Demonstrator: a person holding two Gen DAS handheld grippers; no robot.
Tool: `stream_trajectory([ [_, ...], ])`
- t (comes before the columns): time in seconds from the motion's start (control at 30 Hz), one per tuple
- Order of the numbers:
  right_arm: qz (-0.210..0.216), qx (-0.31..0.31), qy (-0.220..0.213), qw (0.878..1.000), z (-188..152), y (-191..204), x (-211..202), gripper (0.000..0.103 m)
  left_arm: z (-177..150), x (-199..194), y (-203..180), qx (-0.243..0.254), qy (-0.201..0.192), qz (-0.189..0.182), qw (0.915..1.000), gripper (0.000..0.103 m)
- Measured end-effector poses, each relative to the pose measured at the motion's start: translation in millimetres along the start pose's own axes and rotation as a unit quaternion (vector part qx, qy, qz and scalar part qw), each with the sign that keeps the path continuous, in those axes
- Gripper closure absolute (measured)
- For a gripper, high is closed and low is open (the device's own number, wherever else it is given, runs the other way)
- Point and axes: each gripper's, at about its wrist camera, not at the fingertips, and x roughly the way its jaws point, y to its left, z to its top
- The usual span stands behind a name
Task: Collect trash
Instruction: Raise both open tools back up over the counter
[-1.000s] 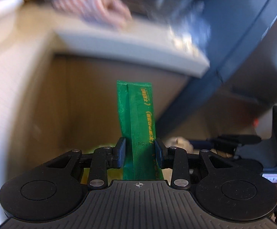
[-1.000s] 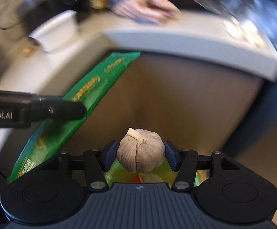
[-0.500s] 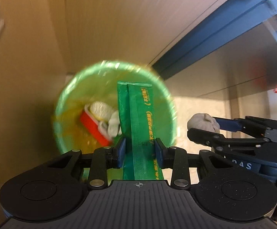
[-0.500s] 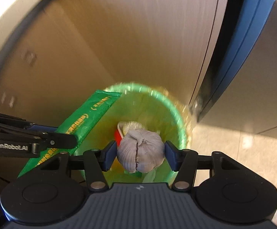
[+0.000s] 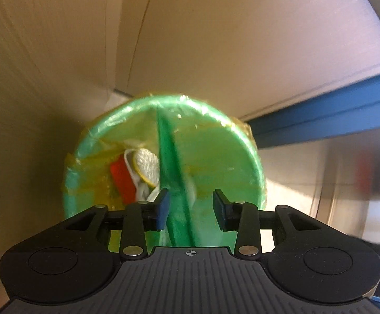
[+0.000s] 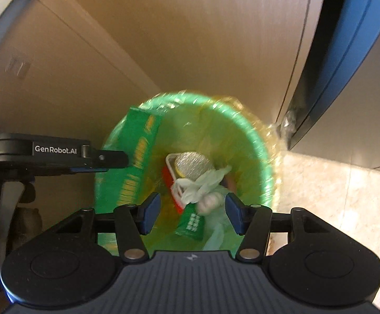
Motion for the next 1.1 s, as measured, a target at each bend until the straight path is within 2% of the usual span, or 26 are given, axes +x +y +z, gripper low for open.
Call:
stream_trajectory([
  [0.07, -0.006, 0.004, 0.002, 1.000, -1, -9, -7, 0.048, 2, -1, 1, -0.004, -0.007, 0.003, 1.0000, 0.063],
  [0.23, -0.014, 0.015, 0.007, 1.000, -9, -27, -15, 0.048, 0, -3, -2, -0.007, 0.013, 0.003, 0.9999, 0.063],
  [0.37, -0.007, 0.008, 0.002, 1.000, -11, -29, -29, 0.048, -10, -22, -2, -0.015, 0.000, -0.003, 0.9999, 0.063],
  [0.47, -0.006, -0.021, -0.008, 1.000, -3, -19, -37, 0.048, -16, -57, 1, -0.034, -0.033, -0.021, 0.9986, 0.063],
  [0.53, 0.004, -0.050, -0.016, 0.999, 8, -5, -41, 0.048, -19, -92, 3, -0.048, -0.075, -0.031, 0.9956, 0.063],
  [0.6, 0.016, -0.088, -0.030, 0.995, 21, 17, -47, 0.048, -24, -136, 5, -0.061, -0.129, -0.038, 0.9890, 0.063],
  [0.7, 0.040, -0.150, -0.071, 0.985, 39, 58, -68, 0.048, -32, -211, 11, -0.071, -0.223, -0.059, 0.9703, 0.063],
  [0.8, 0.054, -0.198, -0.125, 0.971, 53, 103, -97, 0.048, -33, -282, 21, -0.061, -0.330, -0.047, 0.9410, 0.063],
  [0.87, 0.066, -0.219, -0.169, 0.959, 60, 131, -119, 0.047, -26, -324, 35, -0.051, -0.403, -0.002, 0.9137, 0.063],
  [0.9, 0.069, -0.228, -0.193, 0.952, 64, 144, -129, 0.043, -21, -342, 44, -0.048, -0.438, 0.028, 0.8975, 0.063],
  [0.93, 0.067, -0.235, -0.216, 0.945, 68, 158, -139, 0.040, -15, -358, 56, -0.050, -0.469, 0.055, 0.8802, 0.063],
  [0.97, 0.061, -0.238, -0.234, 0.941, 71, 173, -147, 0.039, -6, -370, 70, -0.062, -0.489, 0.077, 0.8669, 0.063],
  [1.0, 0.060, -0.237, -0.242, 0.939, 76, 187, -155, 0.039, 4, -382, 86, -0.080, -0.494, 0.087, 0.8612, 0.063],
  [1.03, 0.071, -0.236, -0.244, 0.938, 81, 199, -162, 0.039, 16, -391, 104, -0.095, -0.495, 0.085, 0.8593, 0.063],
  [1.1, 0.094, -0.247, -0.245, 0.933, 88, 222, -174, 0.039, 45, -400, 136, -0.096, -0.488, 0.085, 0.8633, 0.063],
])
